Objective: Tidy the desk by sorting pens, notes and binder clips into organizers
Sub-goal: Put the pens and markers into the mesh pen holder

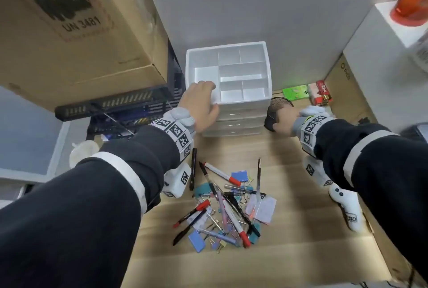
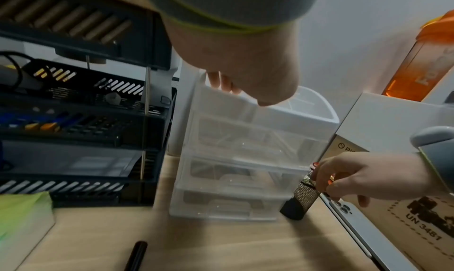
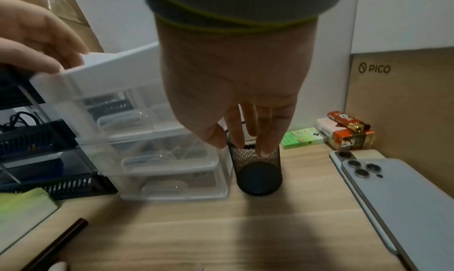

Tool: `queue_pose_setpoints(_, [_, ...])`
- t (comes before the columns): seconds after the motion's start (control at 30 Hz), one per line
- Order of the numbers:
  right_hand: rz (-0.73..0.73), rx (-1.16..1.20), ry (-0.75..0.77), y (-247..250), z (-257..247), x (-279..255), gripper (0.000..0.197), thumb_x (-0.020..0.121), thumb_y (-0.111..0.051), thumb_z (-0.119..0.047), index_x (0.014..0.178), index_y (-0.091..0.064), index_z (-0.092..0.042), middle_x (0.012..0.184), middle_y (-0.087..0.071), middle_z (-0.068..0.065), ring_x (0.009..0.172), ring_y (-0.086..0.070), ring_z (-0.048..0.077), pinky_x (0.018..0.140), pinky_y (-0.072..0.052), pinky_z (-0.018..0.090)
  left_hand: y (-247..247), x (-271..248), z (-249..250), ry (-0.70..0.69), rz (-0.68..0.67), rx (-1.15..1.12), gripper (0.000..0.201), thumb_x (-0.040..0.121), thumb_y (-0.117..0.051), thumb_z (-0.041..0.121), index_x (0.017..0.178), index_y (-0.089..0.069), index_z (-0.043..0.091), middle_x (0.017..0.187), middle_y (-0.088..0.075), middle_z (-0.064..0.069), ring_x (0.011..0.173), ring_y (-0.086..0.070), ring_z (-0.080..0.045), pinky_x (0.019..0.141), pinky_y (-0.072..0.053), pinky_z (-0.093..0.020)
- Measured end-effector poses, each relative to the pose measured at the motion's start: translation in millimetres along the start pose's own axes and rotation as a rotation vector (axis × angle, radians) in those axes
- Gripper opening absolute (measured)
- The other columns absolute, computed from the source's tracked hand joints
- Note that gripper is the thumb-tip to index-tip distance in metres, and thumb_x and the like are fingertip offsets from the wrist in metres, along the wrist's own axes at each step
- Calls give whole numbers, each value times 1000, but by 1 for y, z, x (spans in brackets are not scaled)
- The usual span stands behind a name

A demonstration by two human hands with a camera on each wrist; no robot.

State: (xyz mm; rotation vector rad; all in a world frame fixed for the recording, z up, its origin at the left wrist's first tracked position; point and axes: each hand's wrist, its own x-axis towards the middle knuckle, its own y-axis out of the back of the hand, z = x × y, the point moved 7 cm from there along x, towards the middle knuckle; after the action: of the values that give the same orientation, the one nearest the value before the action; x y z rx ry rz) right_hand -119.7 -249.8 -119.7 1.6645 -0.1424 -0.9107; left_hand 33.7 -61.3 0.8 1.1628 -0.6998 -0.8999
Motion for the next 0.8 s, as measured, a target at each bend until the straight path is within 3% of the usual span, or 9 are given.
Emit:
queue_pose_setpoints(0.13, [-88,-4,18,-20,-4,-4,27,94,-52,-24,74,-55,-5,100,-48,12,79,-52,29,67,-38,27,-9,-7,3,-37,91,43,40,87,-55,23,123,-58,5,112,-62,-10,103,-54,-32,88,-46,-44])
queue_pose_setpoints(0.2, [-84,-20,29,-25,-8,-4,35,95,-52,-23,64,-48,-7,94,-53,12,78,-52,29,66,-39,29,-9,-15,7,-45,136,166,32,84,-57,28,110,-61,8,101,-61,-8,93,-53,-32,80,-43,-42])
queue_pose_setpoints(0.27, [-96,-38,28,-28,-8,-4,39,95,-51,-22,59,-41,-10,83,-55,10,75,-53,29,66,-40,30,-15,-22,12,-89,136,244,26,83,-56,31,97,-60,10,92,-58,-7,85,-50,-30,75,-39,-40])
queue_pose_setpoints(0.33, [-115,-42,27,-28,-8,-6,41,95,-51,-23,59,-39,-10,68,-50,6,69,-51,28,64,-40,30,-29,-31,16,-179,42,188,21,85,-56,28,94,-59,9,91,-58,-8,83,-47,-27,74,-42,-42])
queue_pose_setpoints(0.43, [-118,-28,0,-22,-7,-14,38,93,-52,-27,59,-44,-10,64,-50,6,64,-52,27,62,-42,29,-47,-45,23,-277,-94,131,19,86,-56,26,95,-59,9,94,-58,-9,85,-48,-26,76,-46,-43])
queue_pose_setpoints(0.57, [-146,-12,-18,-6,-10,-36,30,93,-51,-28,68,-52,-13,72,-58,5,75,-57,29,69,-46,29,-76,-71,38,-387,-348,213,27,89,-54,31,105,-56,10,103,-55,-8,86,-43,-21,79,-43,-38])
queue_pose_setpoints(0.67, [-258,23,-17,-1,-14,-52,21,89,-58,-28,77,-65,-13,73,-67,3,67,-62,21,68,-56,29,-80,-75,35,-310,-457,205,38,91,-55,38,118,-53,12,117,-55,-7,100,-49,-23,88,-46,-40])
queue_pose_setpoints(0.73, [-360,99,-8,-6,-21,-61,16,89,-62,-25,87,-69,-10,75,-75,2,62,-69,16,72,-61,30,-76,-72,33,-232,-449,177,46,90,-56,44,124,-52,13,122,-56,-7,106,-52,-24,91,-48,-42])
queue_pose_setpoints(0.8, [-438,293,-3,-12,-34,-69,14,91,-62,-21,93,-66,-7,79,-76,6,58,-72,12,63,-60,26,-74,-71,32,-160,-413,133,58,87,-57,53,129,-50,13,125,-57,-7,109,-54,-25,92,-50,-43])
